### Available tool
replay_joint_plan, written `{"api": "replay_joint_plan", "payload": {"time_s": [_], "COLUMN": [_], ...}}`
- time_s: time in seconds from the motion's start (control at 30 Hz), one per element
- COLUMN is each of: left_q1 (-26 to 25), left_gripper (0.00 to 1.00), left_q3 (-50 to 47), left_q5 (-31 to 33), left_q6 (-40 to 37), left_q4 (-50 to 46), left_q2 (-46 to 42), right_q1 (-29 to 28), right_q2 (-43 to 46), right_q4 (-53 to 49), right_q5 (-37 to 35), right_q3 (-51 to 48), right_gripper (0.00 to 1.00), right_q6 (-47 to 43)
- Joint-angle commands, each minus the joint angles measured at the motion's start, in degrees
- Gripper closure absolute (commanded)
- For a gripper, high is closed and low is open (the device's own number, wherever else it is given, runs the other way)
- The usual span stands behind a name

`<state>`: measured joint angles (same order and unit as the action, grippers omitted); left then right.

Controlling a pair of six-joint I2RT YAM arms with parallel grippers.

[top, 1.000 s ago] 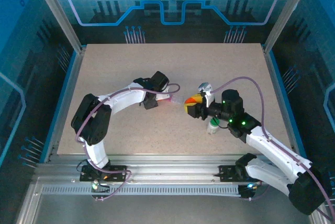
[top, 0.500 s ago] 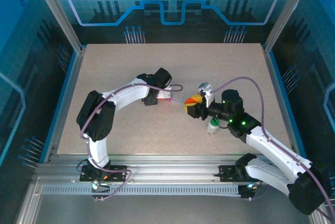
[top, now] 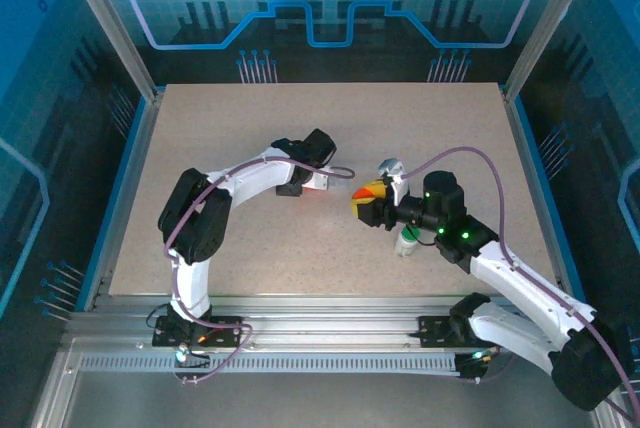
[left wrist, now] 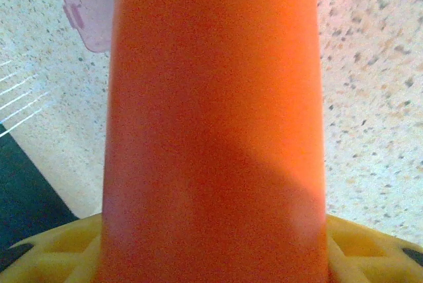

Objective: Sort the pills into containers

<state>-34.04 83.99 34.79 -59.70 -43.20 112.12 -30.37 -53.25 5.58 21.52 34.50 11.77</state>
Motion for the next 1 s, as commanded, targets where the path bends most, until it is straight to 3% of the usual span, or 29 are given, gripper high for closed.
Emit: {"api": "replay_joint_plan", "payload": {"time_s": [0.0,0.7,0.97], "left_q1": [-0.3,-2.4,-3.2], "left_gripper": [0.93,0.92,0.92], "left_q3": [1.2,1.2,2.0], "left_q5": [3.5,8.2,5.9], "left_q6": [-4.9,-14.6,-11.6], "left_q4": [-1.9,-0.3,-0.3], "left_q2": [0.9,1.2,1.7], "right_q1": [-0.9,-1.0,-1.1], "right_q2": [0.7,0.5,0.4], "right_q4": [0.8,1.0,1.0], "right_q5": [0.7,1.0,1.1], "right_q3": [1.9,1.9,1.9], "right_gripper": [0.76,0.76,0.76], "right_q6": [-0.6,-0.5,-0.5]}}
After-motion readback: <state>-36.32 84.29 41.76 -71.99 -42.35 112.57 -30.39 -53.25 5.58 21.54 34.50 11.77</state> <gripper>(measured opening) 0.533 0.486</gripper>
